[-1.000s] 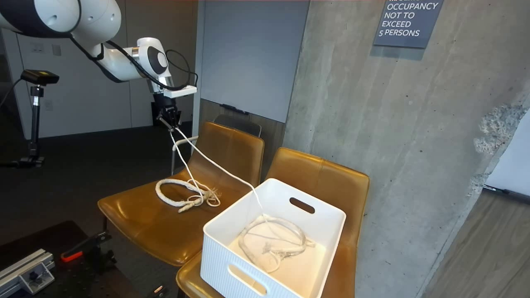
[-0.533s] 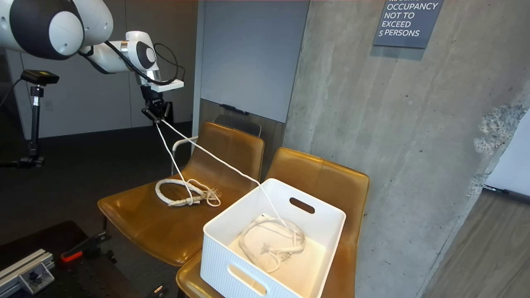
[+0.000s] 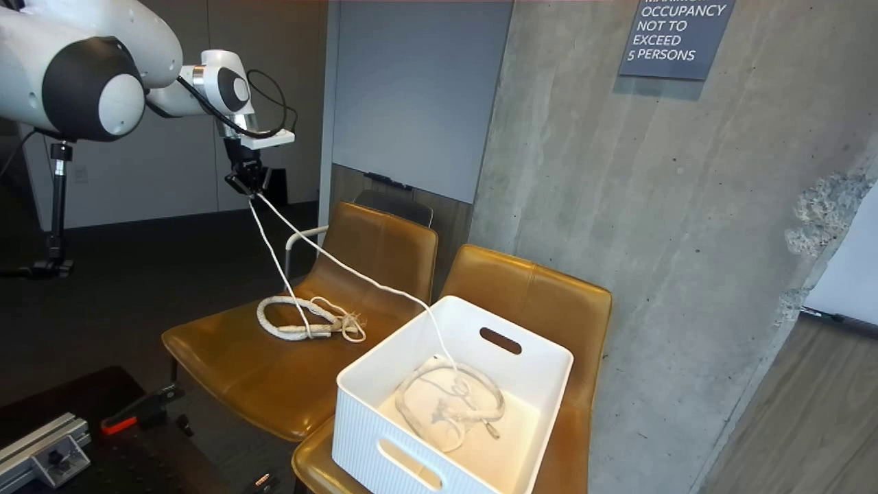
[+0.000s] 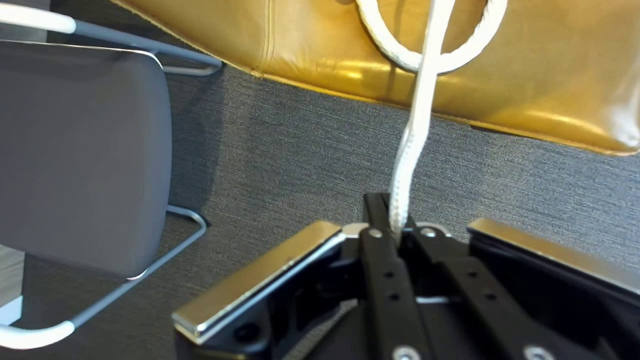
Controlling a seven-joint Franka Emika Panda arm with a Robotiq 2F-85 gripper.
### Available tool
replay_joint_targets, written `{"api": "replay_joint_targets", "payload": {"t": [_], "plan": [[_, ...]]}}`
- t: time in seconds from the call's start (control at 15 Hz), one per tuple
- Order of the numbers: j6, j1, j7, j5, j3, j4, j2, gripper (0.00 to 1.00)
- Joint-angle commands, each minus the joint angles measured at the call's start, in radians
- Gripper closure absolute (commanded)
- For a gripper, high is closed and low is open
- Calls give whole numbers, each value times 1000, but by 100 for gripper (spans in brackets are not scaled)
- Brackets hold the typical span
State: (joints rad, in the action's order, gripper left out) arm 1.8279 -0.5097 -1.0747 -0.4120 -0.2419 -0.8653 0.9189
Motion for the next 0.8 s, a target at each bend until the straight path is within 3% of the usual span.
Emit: {"api": "replay_joint_targets", "payload": {"t": [0.0,0.73], "plan": [[-45,11,-38,69,21,101,55,99],[49,285,20,138,-4,-172,-27,99]]}}
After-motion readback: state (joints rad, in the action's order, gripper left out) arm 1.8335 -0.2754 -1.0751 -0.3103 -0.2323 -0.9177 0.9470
